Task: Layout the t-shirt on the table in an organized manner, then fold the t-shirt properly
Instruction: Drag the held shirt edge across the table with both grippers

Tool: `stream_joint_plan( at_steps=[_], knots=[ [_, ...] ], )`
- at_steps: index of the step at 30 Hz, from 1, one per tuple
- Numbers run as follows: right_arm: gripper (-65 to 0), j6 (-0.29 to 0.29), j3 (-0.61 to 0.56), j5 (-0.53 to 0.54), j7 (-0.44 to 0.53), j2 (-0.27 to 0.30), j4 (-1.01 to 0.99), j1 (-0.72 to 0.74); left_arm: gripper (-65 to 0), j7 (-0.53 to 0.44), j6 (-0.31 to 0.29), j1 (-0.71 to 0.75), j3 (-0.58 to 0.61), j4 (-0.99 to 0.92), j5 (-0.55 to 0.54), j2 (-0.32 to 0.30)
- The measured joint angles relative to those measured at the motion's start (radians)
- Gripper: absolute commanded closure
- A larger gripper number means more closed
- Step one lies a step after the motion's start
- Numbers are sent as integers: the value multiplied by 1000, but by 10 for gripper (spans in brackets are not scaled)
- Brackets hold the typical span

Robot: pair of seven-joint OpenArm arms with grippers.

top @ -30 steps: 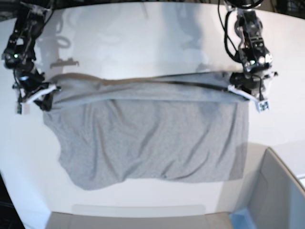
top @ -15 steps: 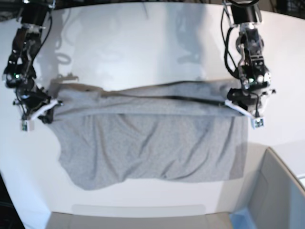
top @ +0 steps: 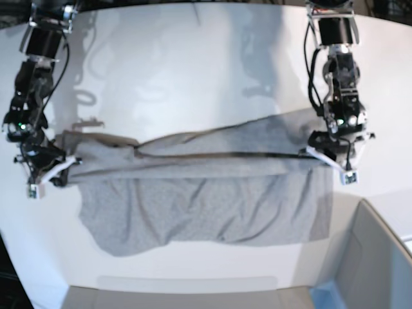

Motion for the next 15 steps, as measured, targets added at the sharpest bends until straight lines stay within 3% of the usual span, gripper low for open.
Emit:
stream_joint_plan(
  at_steps=[4, 8, 10, 15],
  knots=[
    [0, 1, -1, -3, 62, 0, -49, 5, 0, -7, -4, -26, 10, -68, -1, 3],
    [0, -3, -63, -8, 66, 5, -80, 5, 0, -18, 0, -43, 33, -134, 0, 1],
    [0, -3, -87, -6, 66, -2, -81, 4, 0, -73, -3, -48, 33, -141, 0, 3],
    [0, -3, -92, -8, 66, 3, -80, 14, 0, -89, -2, -50, 34, -167, 0, 0]
  ],
)
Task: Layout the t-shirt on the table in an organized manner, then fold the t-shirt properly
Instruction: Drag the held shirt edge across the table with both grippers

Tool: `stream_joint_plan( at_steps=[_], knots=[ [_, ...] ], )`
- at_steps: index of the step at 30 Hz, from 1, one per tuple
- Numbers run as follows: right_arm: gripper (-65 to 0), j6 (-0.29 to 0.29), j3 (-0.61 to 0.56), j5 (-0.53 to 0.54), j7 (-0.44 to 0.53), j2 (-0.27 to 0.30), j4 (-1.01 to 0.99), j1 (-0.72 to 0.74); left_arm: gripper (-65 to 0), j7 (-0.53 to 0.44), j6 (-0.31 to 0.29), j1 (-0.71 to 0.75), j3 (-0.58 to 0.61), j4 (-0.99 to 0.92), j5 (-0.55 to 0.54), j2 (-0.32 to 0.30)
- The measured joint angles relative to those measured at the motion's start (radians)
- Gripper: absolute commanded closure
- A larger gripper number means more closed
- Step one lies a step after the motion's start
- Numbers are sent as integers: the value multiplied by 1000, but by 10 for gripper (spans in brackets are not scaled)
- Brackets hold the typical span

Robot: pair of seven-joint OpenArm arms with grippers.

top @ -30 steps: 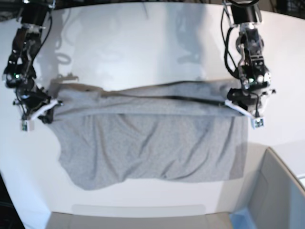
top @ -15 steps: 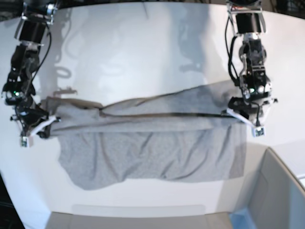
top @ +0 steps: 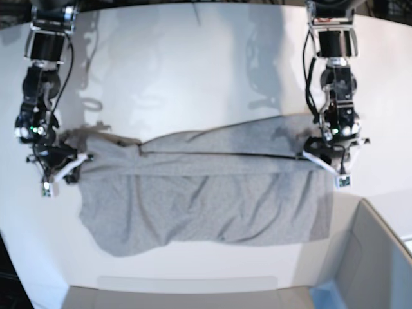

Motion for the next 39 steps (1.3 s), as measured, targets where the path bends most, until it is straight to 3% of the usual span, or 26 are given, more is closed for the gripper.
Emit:
stream_joint_plan(
  at_steps=[2, 4, 7, 10, 12, 18, 26, 33, 39],
  knots=[
    [0, 0, 0, 0, 2, -1, 0, 5, -19, 0, -1, 4, 2, 0, 0, 1],
    [0, 0, 0, 2, 3, -2, 0, 5, -127, 0, 2, 1, -1, 1, -1, 0],
    [-129, 0, 3, 0, 3, 0, 1, 5, -220, -1, 4, 1, -2, 18, 0, 0],
    [-219, 0, 3, 0, 4, 0, 8, 5, -212, 2, 4, 5, -2, 74, 0, 0],
    [-242, 0, 3, -8, -3, 0, 34, 1, -213, -1, 4, 10, -2, 117, 0, 0],
    [-243, 1, 5, 5, 7, -1, 180, -3, -214, -2, 4, 45, -2, 259, 0, 0],
    [-243, 0, 14, 3, -6, -3, 217, -64, -214, 0, 4, 91, -5, 271, 0, 0],
    [-243, -6, 286, 55, -14, -66, 322, -217, -214, 2, 11, 268, -79, 409, 7, -3],
    [-243, 2, 321, 181, -43, -62, 289, -341, -215, 0, 2, 356, -74, 461, -2, 2]
  ],
)
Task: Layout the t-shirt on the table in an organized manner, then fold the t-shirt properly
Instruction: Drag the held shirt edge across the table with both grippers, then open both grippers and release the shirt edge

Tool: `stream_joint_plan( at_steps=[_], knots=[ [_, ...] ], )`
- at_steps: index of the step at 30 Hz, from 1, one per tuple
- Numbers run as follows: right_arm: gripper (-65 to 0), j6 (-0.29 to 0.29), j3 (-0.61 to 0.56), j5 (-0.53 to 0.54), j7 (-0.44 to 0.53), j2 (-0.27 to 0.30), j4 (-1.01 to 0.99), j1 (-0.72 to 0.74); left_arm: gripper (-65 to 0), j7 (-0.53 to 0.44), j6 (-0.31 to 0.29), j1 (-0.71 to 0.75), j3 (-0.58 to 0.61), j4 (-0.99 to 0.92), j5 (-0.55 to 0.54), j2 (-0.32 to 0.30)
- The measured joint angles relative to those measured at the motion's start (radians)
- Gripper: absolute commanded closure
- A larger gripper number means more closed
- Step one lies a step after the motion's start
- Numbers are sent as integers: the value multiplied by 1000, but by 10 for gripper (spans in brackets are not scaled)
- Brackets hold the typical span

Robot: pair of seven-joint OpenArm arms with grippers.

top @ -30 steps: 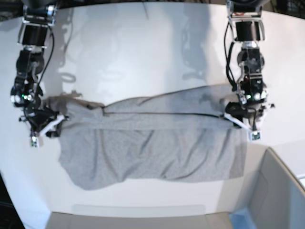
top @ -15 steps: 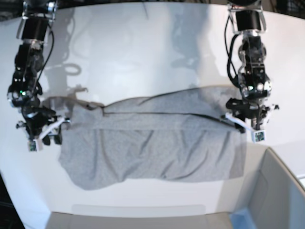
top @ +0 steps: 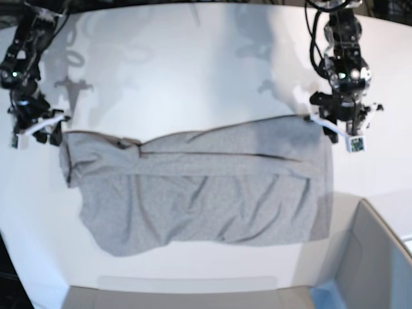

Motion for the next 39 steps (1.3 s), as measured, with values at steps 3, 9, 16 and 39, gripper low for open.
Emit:
stream_joint_plan(
  at_steps=[3, 9, 16, 39],
  knots=[
    [-243, -2, 6, 11, 1, 6, -62, -1, -215, -1, 2, 23, 0, 0, 2, -3],
    [-243, -2, 5, 13, 39, 27, -129, 34, -215, -3, 1, 12, 3, 0, 2, -3],
    [-243, -2, -1, 11, 32, 26, -209, 93, -215, -2, 1, 14, 2, 0, 2, -2],
    [-243, -5, -86, 11, 35, 62, -341, 146, -274, 102, -246, -23, 5, -89, 2, 3]
  ],
)
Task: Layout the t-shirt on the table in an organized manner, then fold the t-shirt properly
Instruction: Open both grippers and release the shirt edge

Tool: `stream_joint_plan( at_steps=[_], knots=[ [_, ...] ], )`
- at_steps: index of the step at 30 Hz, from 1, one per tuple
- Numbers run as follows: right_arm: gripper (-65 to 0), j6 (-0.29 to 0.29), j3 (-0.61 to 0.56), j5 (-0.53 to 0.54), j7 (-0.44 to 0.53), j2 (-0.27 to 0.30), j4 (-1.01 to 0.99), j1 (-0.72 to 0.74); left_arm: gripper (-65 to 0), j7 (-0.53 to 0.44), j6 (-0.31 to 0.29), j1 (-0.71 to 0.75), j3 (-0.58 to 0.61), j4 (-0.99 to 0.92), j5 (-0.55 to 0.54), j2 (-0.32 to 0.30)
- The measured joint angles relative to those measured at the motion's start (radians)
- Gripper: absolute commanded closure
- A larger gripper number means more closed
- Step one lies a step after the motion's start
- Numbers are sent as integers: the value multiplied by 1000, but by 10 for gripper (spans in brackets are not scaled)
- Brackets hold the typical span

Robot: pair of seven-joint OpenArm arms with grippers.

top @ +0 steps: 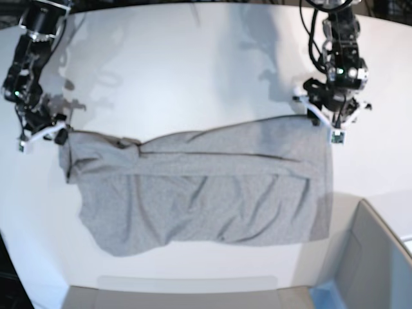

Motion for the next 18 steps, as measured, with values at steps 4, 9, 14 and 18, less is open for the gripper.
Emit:
stream_joint_plan(
  at_steps=[4, 9, 14, 18],
  knots=[
    [-243, 0, 0, -2, 1, 11, 0, 0, -274, -5, -4, -50, 0, -97, -3, 0],
    [-243, 1, 0, 2, 5, 11, 2, -16, -274, -5, -3, -60, -3, -106, -1, -3],
    [-242, 0, 0, 0, 4, 11, 3, -14, -273, -22, -3, -118, -2, -222, -10, -3],
    [-214, 0, 0, 0, 4, 11, 3, -13, -253, -28, -4, -137, -1, -243, -4, -6]
  ],
)
